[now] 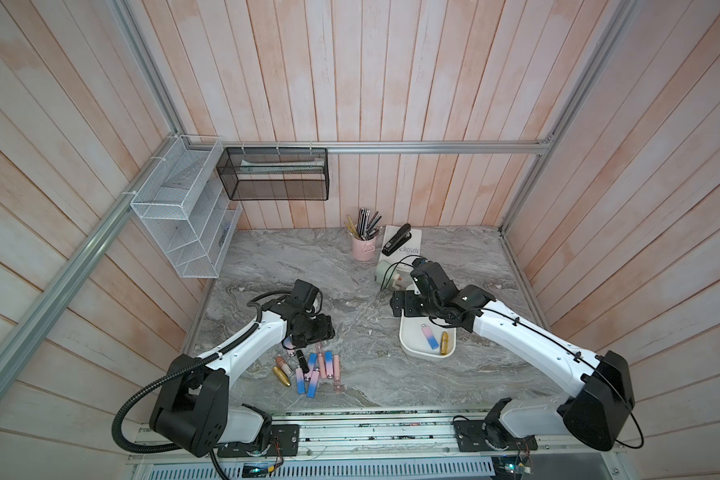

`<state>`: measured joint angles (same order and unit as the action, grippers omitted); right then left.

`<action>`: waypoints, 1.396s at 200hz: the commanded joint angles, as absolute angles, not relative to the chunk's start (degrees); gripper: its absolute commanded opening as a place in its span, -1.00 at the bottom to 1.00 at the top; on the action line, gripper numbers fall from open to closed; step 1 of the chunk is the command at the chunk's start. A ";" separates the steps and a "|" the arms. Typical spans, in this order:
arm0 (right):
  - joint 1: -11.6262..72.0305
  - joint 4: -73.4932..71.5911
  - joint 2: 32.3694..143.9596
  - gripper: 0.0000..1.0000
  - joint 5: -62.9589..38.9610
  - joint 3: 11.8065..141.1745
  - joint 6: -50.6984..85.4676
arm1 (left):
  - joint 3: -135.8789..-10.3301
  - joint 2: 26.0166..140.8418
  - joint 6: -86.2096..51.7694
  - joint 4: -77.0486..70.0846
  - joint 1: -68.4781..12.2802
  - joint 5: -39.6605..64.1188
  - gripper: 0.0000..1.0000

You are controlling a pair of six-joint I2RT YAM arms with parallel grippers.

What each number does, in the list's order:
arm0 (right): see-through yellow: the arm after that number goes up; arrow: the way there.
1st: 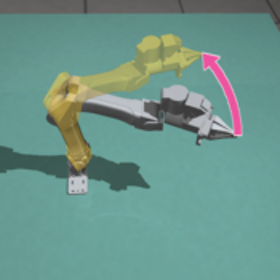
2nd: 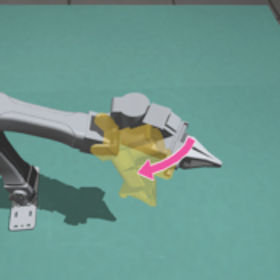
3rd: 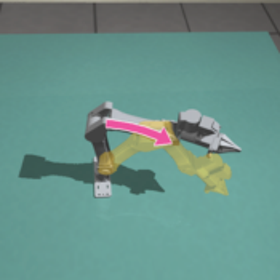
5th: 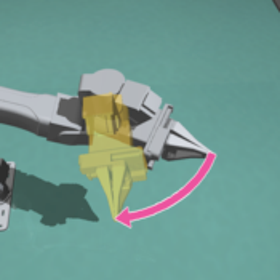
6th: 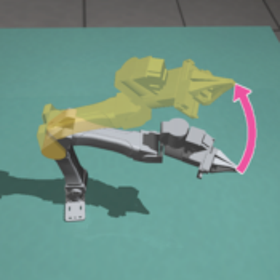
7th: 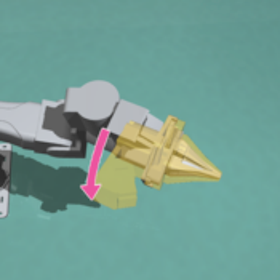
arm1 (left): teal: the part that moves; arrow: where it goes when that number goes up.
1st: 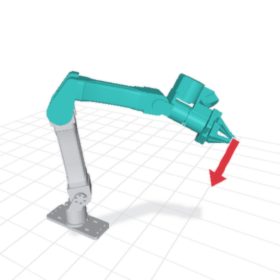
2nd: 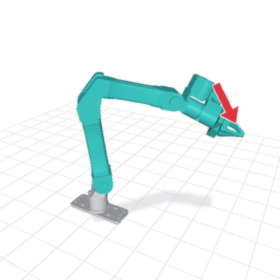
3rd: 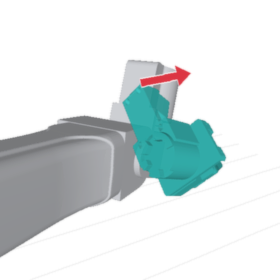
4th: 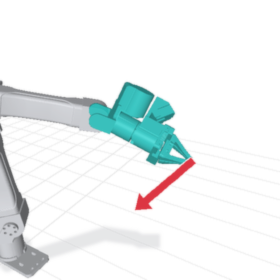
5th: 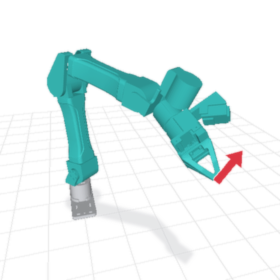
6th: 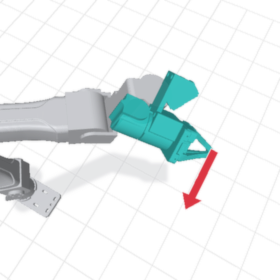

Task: Put the lipstick into the storage box
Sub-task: Pick up the lipstick at the center of the board.

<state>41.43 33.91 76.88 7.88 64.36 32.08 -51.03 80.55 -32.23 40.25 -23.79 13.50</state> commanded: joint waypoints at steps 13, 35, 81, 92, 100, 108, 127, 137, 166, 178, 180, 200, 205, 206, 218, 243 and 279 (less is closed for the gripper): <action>41.57 35.03 72.31 0.97 11.32 60.29 33.65 | -53.61 84.04 -33.02 39.66 -23.88 11.23 0.43; 41.33 35.51 69.94 0.96 12.25 58.94 33.84 | -53.69 85.40 -33.22 39.19 -23.91 10.75 0.39; 40.87 36.71 66.78 0.96 12.71 57.01 33.93 | -53.57 87.92 -33.57 38.04 -23.90 9.88 0.38; 40.78 36.82 66.28 0.96 12.78 56.66 33.93 | -53.69 88.53 -33.83 37.56 -23.85 9.78 0.38; 40.69 36.96 65.82 0.97 12.83 56.41 33.93 | -53.86 89.09 -33.92 37.23 -23.90 9.70 0.38; 40.63 37.10 65.58 0.96 12.82 56.17 33.93 | -53.99 89.65 -34.01 36.93 -23.90 9.69 0.38; 40.36 37.52 64.91 0.96 12.90 55.85 33.73 | -54.45 91.01 -34.01 36.50 -23.91 9.06 0.38; 40.28 37.67 64.44 0.97 12.89 55.65 33.62 | -54.63 91.69 -33.88 36.25 -23.91 8.90 0.38; 39.83 37.87 63.67 0.96 12.43 55.24 33.24 | -55.59 94.22 -33.40 35.86 -23.81 8.11 0.38; 39.75 37.90 63.46 0.96 12.45 55.20 33.16 | -56.13 95.28 -33.15 35.86 -23.87 7.91 0.38; 39.73 37.91 63.39 0.96 12.41 55.20 33.14 | -56.24 95.45 -33.09 35.82 -23.90 7.91 0.37; 39.69 38.22 63.21 0.96 12.48 55.23 33.05 | -57.08 96.58 -32.88 36.01 -23.88 7.59 0.33; 39.64 38.31 63.13 0.97 12.61 55.21 33.05 | -57.33 96.75 -32.79 36.10 -23.91 7.48 0.29; 39.64 38.32 63.16 0.96 12.63 55.20 33.05 | -57.23 96.80 -32.74 36.11 -23.91 7.48 0.28; 39.47 38.40 62.98 0.96 12.67 55.12 33.13 | -57.71 97.24 -32.43 36.25 -23.83 7.26 0.21; 39.18 38.38 62.56 0.96 12.67 54.76 33.31 | -58.72 98.57 -31.58 36.94 -23.83 6.94 -0.08; 38.66 38.09 62.61 0.97 12.48 54.74 33.31 | -59.59 100.19 -30.52 37.48 -23.80 6.94 -0.17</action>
<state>39.11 37.32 63.24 11.75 55.16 33.04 -58.35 98.80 -32.10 36.73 -23.79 7.86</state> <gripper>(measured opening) 0.983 0.421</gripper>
